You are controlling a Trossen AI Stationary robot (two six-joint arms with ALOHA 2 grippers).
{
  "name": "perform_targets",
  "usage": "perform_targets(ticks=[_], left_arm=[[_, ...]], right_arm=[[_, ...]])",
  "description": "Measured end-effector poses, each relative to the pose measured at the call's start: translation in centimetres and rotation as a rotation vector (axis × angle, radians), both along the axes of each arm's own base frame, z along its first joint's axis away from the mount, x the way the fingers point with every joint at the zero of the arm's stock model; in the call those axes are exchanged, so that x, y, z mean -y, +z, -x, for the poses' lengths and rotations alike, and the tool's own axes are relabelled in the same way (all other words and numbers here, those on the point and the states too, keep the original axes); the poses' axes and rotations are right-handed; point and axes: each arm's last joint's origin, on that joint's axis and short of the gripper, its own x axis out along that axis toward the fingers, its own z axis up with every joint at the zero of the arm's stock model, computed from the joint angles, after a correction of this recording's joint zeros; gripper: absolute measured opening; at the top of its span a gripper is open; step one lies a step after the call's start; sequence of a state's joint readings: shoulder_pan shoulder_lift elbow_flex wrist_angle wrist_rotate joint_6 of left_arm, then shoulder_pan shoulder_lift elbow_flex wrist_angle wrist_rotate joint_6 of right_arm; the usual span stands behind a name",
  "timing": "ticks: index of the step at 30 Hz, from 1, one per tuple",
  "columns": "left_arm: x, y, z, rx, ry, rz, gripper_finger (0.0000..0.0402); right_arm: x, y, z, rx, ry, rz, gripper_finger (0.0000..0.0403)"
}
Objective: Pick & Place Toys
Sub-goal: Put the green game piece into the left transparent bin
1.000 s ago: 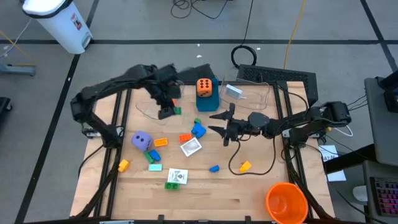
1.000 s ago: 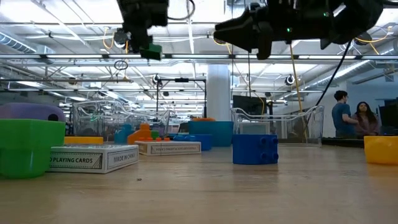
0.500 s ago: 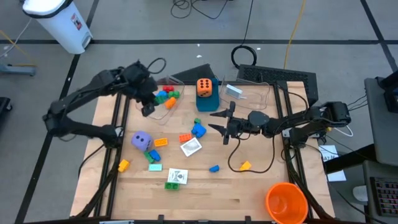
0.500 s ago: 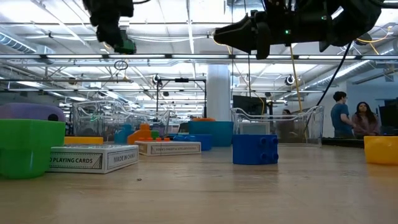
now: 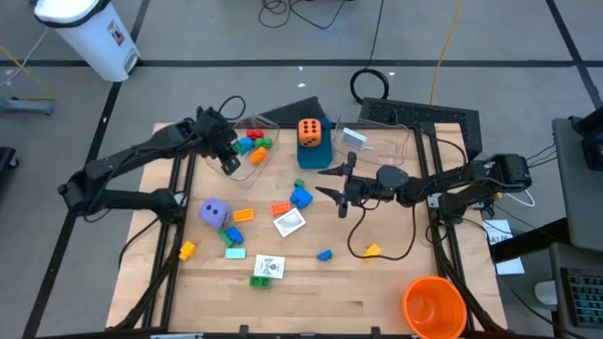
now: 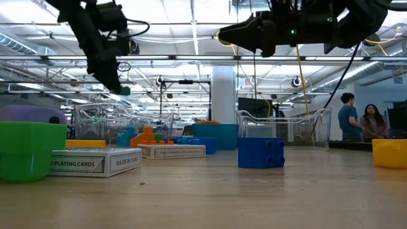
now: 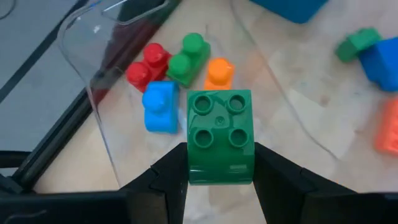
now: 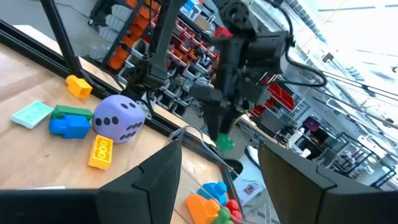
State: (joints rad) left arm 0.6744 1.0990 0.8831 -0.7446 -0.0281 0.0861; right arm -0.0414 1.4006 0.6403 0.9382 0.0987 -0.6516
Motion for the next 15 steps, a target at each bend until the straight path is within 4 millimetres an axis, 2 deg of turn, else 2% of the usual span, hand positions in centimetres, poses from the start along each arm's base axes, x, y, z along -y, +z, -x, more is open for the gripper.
perform_targets(ticks=[4,8,15], left_arm=[[-0.8,-1.5,0.0,-0.004,0.018,-0.004,0.0143],[-1.6,-2.0,0.0,-0.02,0.032,-0.008,0.0141],[-3.1,-3.7,-0.4,-0.071,0.118,0.04,0.0161]], right_arm=[[0.5,0.0,0.0,0.003,-0.011,-0.019,0.0208],[1.0,0.1,0.1,0.018,0.02,-0.054,0.0208],[1.9,0.1,0.2,0.032,0.046,-0.131,0.0208]])
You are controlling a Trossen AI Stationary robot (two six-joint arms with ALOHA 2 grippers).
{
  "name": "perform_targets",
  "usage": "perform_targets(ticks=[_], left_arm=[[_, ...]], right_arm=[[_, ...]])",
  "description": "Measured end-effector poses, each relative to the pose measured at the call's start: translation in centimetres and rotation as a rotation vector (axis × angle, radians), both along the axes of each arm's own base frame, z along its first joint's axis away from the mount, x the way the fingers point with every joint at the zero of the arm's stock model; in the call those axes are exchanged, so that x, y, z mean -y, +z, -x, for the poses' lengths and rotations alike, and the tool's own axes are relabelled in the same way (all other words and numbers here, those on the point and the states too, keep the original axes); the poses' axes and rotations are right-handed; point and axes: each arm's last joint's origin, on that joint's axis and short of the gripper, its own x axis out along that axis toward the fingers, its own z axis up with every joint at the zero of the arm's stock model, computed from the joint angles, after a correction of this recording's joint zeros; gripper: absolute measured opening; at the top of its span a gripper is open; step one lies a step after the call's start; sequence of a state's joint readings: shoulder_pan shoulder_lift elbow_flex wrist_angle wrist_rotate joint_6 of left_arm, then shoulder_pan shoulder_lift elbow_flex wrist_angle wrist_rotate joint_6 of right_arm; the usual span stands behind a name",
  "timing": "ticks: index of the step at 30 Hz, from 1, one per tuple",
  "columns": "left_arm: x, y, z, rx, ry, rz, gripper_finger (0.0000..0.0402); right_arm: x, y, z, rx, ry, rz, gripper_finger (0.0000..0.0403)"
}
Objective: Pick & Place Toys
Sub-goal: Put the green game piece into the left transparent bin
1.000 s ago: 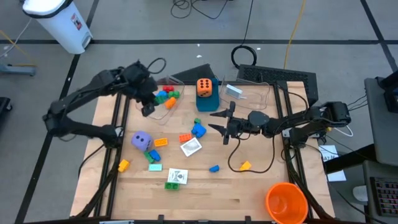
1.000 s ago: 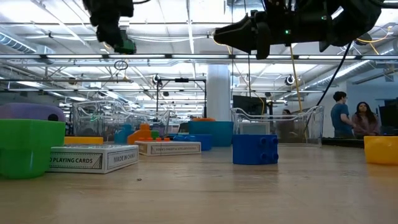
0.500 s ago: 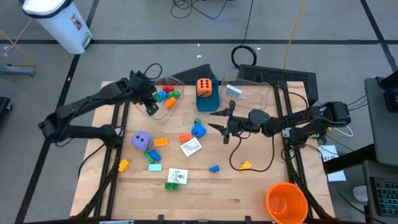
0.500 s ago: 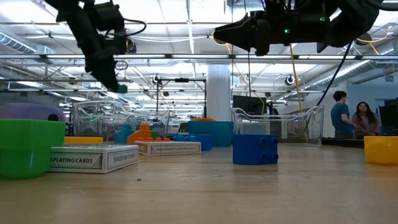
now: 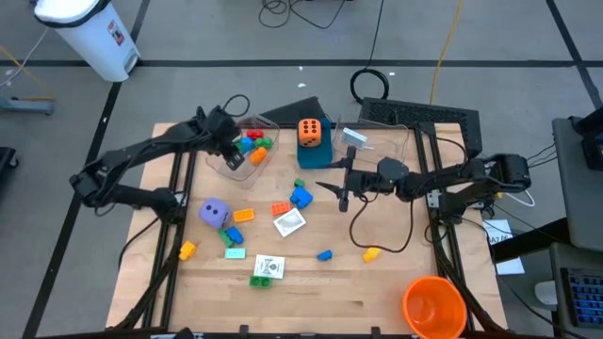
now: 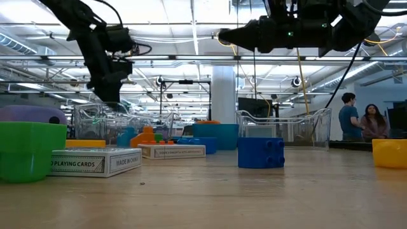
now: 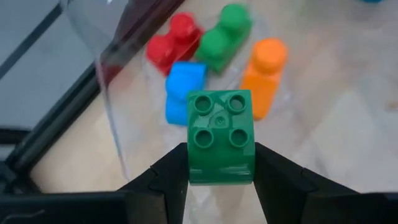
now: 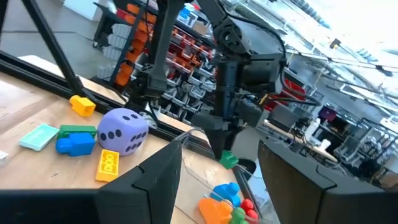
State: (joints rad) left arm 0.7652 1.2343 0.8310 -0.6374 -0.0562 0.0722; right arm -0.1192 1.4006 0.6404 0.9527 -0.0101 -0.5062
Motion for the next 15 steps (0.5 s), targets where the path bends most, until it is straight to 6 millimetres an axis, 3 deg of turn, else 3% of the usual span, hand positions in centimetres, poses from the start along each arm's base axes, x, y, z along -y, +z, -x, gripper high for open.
perform_targets(ticks=[9,15], left_arm=[[-0.7,-1.7,-0.6,-0.051,0.074,0.058,0.014],[-0.7,-2.5,-0.6,-0.042,0.091,0.063,0.0166]], right_arm=[[0.2,-0.1,0.0,-0.011,-0.01,-0.009,0.0208],[0.2,-0.2,0.0,-0.015,-0.01,-0.009,0.0208]])
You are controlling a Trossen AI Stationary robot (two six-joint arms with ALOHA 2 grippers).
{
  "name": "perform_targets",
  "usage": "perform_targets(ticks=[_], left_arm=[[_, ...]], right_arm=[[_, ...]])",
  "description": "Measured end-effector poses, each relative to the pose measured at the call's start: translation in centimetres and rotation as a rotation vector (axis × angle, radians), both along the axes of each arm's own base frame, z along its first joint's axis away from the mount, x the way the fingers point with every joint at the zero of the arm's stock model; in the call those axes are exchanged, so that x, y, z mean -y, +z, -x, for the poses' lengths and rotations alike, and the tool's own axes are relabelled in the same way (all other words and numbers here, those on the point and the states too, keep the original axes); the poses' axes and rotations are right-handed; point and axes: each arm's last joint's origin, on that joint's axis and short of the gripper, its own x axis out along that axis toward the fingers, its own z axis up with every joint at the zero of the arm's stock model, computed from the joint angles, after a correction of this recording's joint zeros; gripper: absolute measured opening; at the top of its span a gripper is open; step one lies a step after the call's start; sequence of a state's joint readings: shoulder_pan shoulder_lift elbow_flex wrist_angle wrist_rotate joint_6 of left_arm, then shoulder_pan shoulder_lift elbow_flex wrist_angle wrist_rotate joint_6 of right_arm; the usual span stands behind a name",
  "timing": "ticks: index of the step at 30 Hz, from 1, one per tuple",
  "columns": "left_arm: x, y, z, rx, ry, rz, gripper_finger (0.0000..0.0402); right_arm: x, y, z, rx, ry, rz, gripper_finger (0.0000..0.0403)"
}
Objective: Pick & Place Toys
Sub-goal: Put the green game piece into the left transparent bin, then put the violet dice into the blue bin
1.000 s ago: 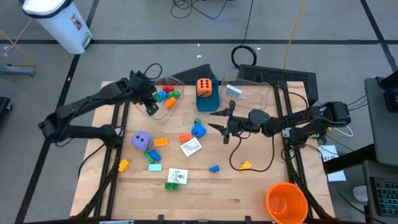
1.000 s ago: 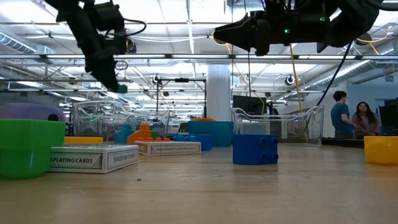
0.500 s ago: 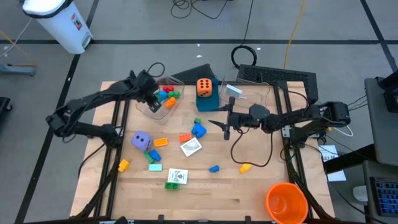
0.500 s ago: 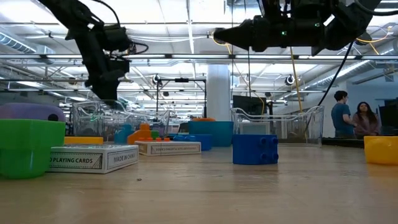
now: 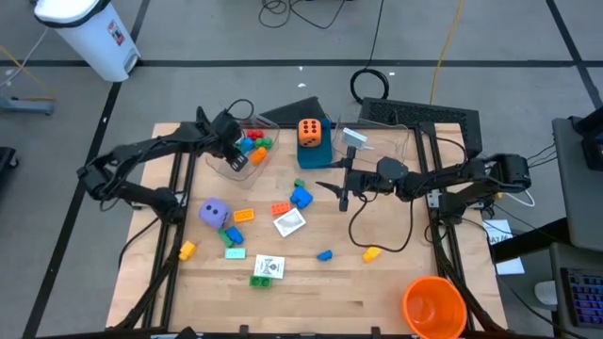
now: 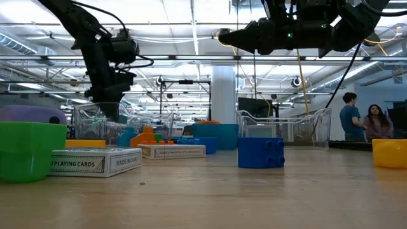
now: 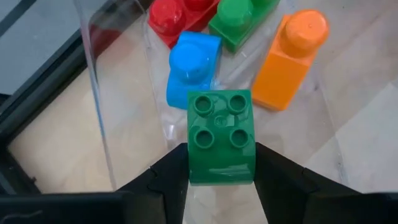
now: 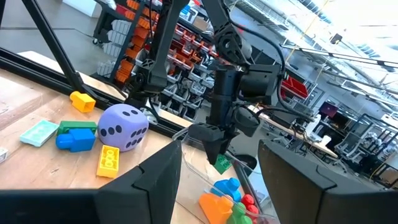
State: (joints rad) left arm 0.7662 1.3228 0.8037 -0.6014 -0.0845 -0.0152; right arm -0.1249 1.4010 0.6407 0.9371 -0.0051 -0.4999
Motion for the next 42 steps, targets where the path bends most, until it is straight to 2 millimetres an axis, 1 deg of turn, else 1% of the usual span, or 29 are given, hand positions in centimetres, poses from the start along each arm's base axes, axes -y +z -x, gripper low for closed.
perform_targets(ticks=[2,6,10,15,17,19,22,26,28,32,34,36,42], left_arm=[[0.1,-0.6,0.1,-0.001,0.004,0.003,0.0162],[0.4,-1.4,0.5,-0.015,0.014,0.018,0.014],[0.4,-1.7,0.5,-0.011,0.015,0.015,0.014],[0.3,-1.7,0.7,-0.01,0.023,0.015,0.0167],[0.3,-1.7,0.7,-0.009,0.028,0.015,0.0171],[0.3,-1.7,0.7,-0.008,0.033,0.017,0.0164],[0.2,-1.7,0.8,-0.009,0.036,0.016,0.0143],[0.2,-1.7,0.8,-0.01,0.035,0.016,0.014],[0.3,-1.8,0.8,-0.011,0.035,0.017,0.0146],[0.3,-1.8,0.8,-0.015,0.035,0.021,0.0178],[0.3,-1.8,0.8,-0.015,0.035,0.02,0.0184],[0.3,-1.8,0.8,-0.015,0.035,0.02,0.018],[0.3,-1.8,0.8,-0.014,0.035,0.02,0.0148]], right_arm=[[0.0,0.0,0.0,0.0,0.0,-0.004,0.0208],[0.0,0.0,0.0,0.001,0.001,-0.006,0.0208],[0.0,0.0,0.0,0.003,0.001,-0.005,0.0208],[0.0,0.1,0.0,0.009,0.001,-0.006,0.0208],[0.0,0.1,0.0,0.009,0.001,-0.007,0.0208],[0.0,0.1,0.0,0.01,0.001,-0.008,0.0208],[0.0,0.1,0.0,0.01,0.001,-0.008,0.0208],[0.0,0.1,0.0,0.01,0.001,-0.007,0.0208],[0.0,0.1,0.0,0.01,0.001,-0.007,0.0208],[0.0,0.1,0.0,0.01,0.001,-0.005,0.0208],[0.0,0.1,0.0,0.009,0.001,-0.005,0.0208],[0.0,0.1,0.0,0.009,0.001,-0.005,0.0208],[0.0,0.1,0.0,0.009,0.001,-0.005,0.0208]])
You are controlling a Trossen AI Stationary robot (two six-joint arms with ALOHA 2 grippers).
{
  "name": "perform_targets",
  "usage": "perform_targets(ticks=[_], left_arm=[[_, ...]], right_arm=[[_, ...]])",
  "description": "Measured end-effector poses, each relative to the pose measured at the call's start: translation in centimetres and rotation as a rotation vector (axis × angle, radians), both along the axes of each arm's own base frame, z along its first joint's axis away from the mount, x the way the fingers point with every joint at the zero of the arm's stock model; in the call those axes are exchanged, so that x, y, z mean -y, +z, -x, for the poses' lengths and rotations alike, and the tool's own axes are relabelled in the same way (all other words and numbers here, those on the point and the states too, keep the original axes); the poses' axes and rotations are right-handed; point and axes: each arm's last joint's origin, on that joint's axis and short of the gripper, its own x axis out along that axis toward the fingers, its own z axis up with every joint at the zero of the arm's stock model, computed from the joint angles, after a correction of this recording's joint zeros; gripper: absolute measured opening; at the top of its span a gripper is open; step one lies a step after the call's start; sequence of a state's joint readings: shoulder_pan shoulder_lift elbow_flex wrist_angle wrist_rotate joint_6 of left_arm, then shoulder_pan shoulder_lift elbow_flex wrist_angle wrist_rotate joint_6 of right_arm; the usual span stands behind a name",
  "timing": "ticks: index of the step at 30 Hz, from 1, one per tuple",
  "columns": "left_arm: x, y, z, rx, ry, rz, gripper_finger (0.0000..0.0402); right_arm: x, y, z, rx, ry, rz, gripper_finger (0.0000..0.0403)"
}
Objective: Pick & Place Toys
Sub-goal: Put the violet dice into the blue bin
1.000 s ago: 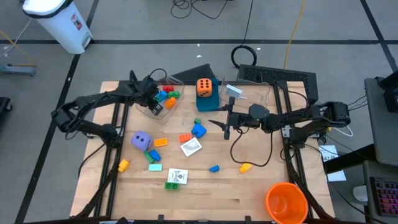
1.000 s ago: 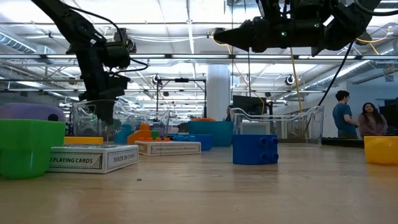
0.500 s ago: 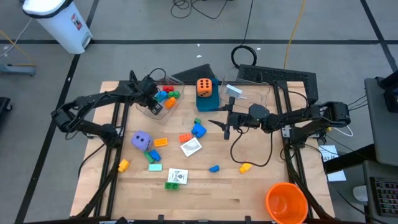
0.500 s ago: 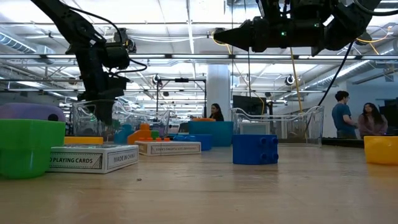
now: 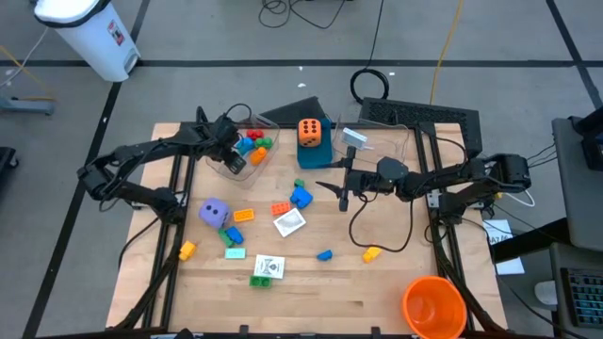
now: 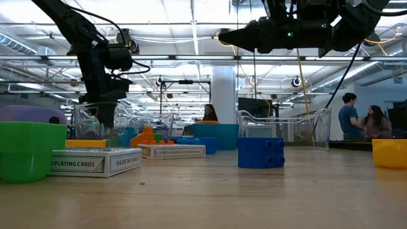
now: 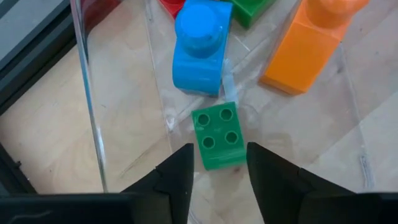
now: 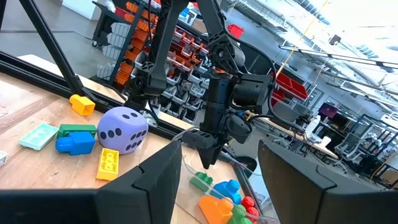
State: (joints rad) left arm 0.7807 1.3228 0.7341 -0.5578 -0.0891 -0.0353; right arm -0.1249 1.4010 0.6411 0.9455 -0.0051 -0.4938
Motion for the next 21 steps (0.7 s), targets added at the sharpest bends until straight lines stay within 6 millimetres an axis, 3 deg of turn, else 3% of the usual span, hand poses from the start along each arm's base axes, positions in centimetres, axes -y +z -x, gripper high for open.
perform_targets(ticks=[10,21], left_arm=[[-0.2,0.3,-0.2,0.006,-0.026,-0.022,0.0136],[-0.6,3.6,-1.1,0.02,-0.05,-0.015,0.0167]], right_arm=[[0.0,0.0,0.0,0.0,0.0,0.0,0.0208],[0.0,0.0,0.0,-0.001,-0.002,0.007,0.0208]])
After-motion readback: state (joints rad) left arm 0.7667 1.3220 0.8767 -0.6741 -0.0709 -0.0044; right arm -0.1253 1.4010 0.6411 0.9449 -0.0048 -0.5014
